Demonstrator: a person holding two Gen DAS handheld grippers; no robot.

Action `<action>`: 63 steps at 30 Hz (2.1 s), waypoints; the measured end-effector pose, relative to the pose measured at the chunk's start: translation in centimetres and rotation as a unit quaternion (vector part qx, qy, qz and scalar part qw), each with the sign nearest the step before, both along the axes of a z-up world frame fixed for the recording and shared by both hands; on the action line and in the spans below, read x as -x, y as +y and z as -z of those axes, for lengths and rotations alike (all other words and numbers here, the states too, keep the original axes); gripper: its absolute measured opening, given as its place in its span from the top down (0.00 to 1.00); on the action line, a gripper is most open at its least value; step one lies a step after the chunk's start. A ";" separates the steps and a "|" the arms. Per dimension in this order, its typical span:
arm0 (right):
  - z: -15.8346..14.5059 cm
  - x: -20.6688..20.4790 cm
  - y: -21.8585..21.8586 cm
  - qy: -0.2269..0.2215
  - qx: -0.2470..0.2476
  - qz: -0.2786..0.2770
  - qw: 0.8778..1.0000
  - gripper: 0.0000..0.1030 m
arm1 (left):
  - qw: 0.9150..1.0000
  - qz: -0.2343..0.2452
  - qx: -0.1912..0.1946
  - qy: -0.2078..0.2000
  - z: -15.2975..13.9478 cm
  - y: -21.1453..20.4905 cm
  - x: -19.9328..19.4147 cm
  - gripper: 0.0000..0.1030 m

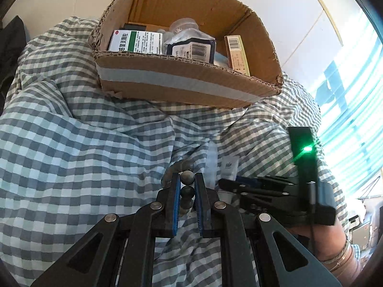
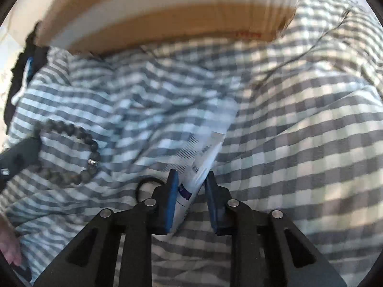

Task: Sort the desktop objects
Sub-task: 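Grasp the grey bead bracelet with left tool while right tool grasps the white-purple tube, then carry the bracelet and tube into the box and open both tools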

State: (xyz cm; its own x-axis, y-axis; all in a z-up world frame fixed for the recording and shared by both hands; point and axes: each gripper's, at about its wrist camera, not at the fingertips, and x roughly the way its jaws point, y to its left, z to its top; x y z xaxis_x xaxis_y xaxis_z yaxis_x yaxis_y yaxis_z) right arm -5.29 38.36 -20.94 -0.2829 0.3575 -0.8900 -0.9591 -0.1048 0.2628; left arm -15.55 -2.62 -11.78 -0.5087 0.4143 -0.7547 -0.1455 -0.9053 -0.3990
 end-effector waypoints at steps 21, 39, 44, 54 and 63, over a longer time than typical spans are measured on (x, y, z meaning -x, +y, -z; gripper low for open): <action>-18.9 -0.6 -3.8 -0.003 -0.214 -0.034 0.976 0.87 | 0.994 -0.005 0.029 0.108 -10.5 0.0 0.8 0.89; -22.0 0.2 11.8 0.011 -0.238 -0.038 0.970 0.87 | 0.985 -0.060 0.053 0.150 -14.1 -2.0 15.7 0.89; -18.9 0.5 16.3 0.006 -0.214 -0.037 0.976 0.87 | 0.986 -0.065 0.073 0.136 -11.3 -1.7 19.8 0.89; -20.1 -1.0 17.8 0.006 -0.236 -0.024 0.972 0.55 | 0.979 -0.115 0.086 0.147 -9.1 -1.7 22.5 0.31; -24.2 -4.5 9.8 0.041 -0.280 0.009 0.959 0.49 | 0.978 -0.094 0.109 0.148 -11.1 0.2 15.8 0.30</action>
